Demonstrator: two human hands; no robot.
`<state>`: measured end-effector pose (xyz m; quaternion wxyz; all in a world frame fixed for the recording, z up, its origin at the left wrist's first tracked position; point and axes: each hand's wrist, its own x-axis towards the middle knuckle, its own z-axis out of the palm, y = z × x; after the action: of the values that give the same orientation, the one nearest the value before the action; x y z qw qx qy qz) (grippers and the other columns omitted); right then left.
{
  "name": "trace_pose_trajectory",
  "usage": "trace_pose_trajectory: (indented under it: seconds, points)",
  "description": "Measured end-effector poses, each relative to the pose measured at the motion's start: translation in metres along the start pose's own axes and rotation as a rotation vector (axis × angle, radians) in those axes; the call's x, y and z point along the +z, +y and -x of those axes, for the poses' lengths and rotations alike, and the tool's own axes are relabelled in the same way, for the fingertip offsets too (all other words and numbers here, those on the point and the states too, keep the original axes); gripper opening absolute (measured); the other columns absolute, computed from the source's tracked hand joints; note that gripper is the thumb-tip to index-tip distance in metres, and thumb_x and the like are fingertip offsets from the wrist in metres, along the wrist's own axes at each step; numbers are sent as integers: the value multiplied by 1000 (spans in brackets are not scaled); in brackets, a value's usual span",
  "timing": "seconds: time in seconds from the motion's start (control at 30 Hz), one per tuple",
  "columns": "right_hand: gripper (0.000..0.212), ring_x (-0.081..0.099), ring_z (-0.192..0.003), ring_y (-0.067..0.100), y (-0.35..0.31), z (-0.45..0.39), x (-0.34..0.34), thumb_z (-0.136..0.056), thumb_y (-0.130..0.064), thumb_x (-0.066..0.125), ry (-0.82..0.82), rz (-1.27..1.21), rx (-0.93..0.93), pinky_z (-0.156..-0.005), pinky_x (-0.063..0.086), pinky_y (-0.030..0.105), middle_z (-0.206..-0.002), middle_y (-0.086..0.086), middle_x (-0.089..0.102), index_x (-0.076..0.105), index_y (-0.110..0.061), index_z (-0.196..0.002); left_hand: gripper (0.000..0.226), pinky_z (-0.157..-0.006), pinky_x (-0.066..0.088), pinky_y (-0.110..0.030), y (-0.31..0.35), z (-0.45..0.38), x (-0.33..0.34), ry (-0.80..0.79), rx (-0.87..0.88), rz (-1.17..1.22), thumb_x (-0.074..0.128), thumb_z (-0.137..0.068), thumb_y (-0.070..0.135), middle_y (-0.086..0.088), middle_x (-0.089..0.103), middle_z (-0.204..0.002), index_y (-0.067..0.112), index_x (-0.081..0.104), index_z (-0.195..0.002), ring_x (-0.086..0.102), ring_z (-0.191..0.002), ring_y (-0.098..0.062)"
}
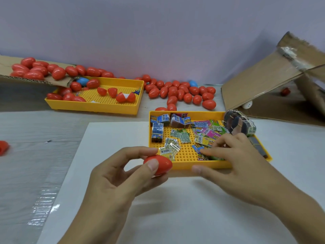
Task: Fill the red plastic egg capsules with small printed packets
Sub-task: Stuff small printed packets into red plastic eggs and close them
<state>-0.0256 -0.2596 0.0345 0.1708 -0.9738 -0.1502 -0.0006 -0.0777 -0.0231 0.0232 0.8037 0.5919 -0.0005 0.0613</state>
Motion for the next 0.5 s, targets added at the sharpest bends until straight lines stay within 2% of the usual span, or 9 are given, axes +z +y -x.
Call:
trace_pose_trajectory:
  seconds: [0.07, 0.17, 0.23, 0.3, 0.33, 0.4, 0.43, 0.47, 0.5]
  points:
    - [63, 31, -97, 4, -2, 2, -2, -71, -78, 45, -32, 48, -36, -88, 38, 29, -100, -26, 43, 69, -41, -115, 29, -70, 61, -35, 0, -1, -1, 13, 5, -11, 78, -60, 27, -12, 75, -87, 13, 78, -85, 75, -83, -34]
    - [22, 38, -95, 3, -2, 1, -4, -79, -48, 67, 46, -59, -70, -83, 35, 21, -95, -23, 52, 77, -32, -91, 31, -70, 61, -33, 1, -2, -4, 24, -5, -25, 78, -58, 29, -12, 75, -90, 14, 78, -85, 75, -82, -35]
    - [3, 44, -97, 0, -3, -1, -4, -79, -36, 74, 30, -149, -63, -81, 33, 19, -93, -20, 57, 72, -34, -79, 34, -71, 60, -32, 1, -3, -4, 0, -17, -30, 80, -57, 27, -12, 75, -94, 13, 77, -87, 75, -83, -35]
    - [8, 49, -98, 0, -4, -1, -4, -77, -40, 74, 41, -262, -36, -81, 38, 23, -94, -18, 59, 66, -38, -76, 36, -72, 60, -34, 0, -2, -4, -21, -26, -46, 81, -55, 26, -14, 74, -97, 13, 77, -88, 75, -82, -36]
    - [11, 49, -100, 0, -5, -1, -3, -75, -49, 71, 68, -287, -21, -81, 39, 23, -97, -20, 58, 66, -41, -81, 36, -72, 60, -34, 0, -1, -3, -30, -29, -54, 82, -55, 26, -16, 74, -98, 14, 77, -88, 75, -81, -36]
    - [46, 40, -105, -1, -5, 0, 0, -69, -74, 56, 60, -185, -9, -86, 37, 22, -105, -26, 48, 65, -47, -105, 35, -72, 61, -36, 0, 0, -1, -46, -34, -63, 81, -55, 27, -17, 74, -99, 14, 76, -87, 75, -80, -36]
    - [62, 35, -105, 3, -6, 0, 3, -67, -79, 50, 43, -86, -15, -90, 36, 24, -107, -25, 44, 63, -46, -118, 35, -72, 61, -36, 0, 0, -1, -52, -36, -66, 81, -56, 28, -17, 74, -98, 14, 76, -87, 75, -79, -35]
    - [65, 34, -104, 8, -8, 0, 6, -70, -78, 51, 30, 5, -31, -92, 36, 29, -108, -20, 45, 63, -42, -123, 35, -72, 61, -36, -1, 0, -1, -55, -39, -71, 81, -56, 28, -17, 74, -99, 14, 76, -88, 75, -80, -35]
    - [57, 35, -104, 13, -9, 1, 9, -74, -70, 59, 45, 49, -60, -91, 38, 33, -109, -14, 48, 67, -38, -120, 35, -72, 61, -36, -1, 0, -1, -55, -42, -76, 81, -56, 28, -17, 74, -99, 14, 76, -88, 75, -80, -35]
